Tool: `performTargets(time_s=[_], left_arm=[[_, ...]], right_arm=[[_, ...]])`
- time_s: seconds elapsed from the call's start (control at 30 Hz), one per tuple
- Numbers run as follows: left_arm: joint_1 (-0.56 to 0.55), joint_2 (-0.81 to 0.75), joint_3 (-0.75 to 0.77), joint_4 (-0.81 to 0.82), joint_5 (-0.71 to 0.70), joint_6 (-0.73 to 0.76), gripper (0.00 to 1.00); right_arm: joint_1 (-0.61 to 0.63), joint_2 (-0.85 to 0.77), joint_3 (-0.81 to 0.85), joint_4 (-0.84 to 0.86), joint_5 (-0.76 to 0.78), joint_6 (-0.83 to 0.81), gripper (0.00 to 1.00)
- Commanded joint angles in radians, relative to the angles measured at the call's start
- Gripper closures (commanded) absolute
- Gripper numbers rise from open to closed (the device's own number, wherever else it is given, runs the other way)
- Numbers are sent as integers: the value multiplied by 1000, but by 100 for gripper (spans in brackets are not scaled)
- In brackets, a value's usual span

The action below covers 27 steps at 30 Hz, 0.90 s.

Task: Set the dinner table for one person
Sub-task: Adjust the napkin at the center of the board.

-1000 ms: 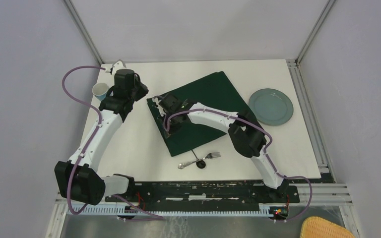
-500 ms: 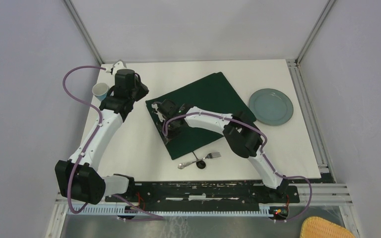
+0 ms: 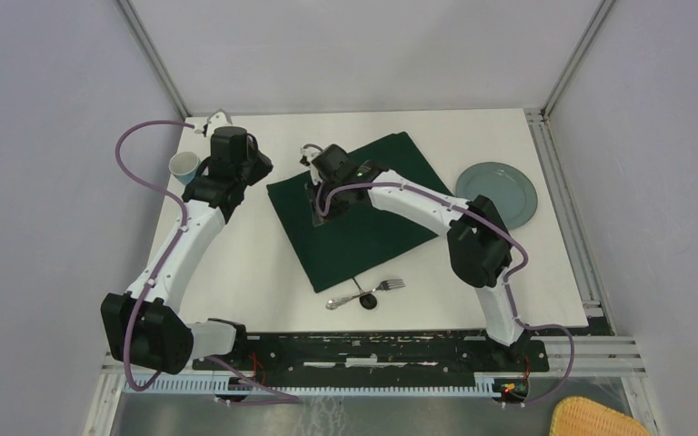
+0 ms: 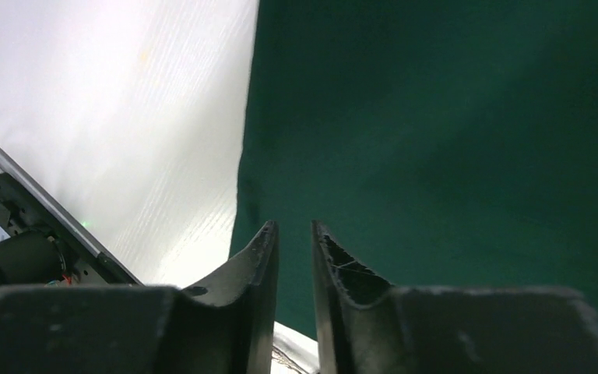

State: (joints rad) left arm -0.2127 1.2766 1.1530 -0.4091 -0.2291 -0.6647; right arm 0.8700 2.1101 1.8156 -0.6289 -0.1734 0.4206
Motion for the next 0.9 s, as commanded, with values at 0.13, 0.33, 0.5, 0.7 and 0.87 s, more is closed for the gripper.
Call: performTargets(time_s=[0.13,0.33,0.5,0.7,0.87], left_arm=[[5,0,31,49,13,23,81],[5,3,40,41,1,31,82],[5,10,37,43,-3,31,82],[4,13,34,45,-7,31,81],[5,13,34,47,-6,29,80]], right_arm=[[-63,10,-108,39,-32,-17,100],[-50,56,-118,63,-61,-7,100],[-23,70,-109,63,-75,-3,100],[0,47,-120,61,-92,0,100],[8,55,-137,70,-130,12,100]])
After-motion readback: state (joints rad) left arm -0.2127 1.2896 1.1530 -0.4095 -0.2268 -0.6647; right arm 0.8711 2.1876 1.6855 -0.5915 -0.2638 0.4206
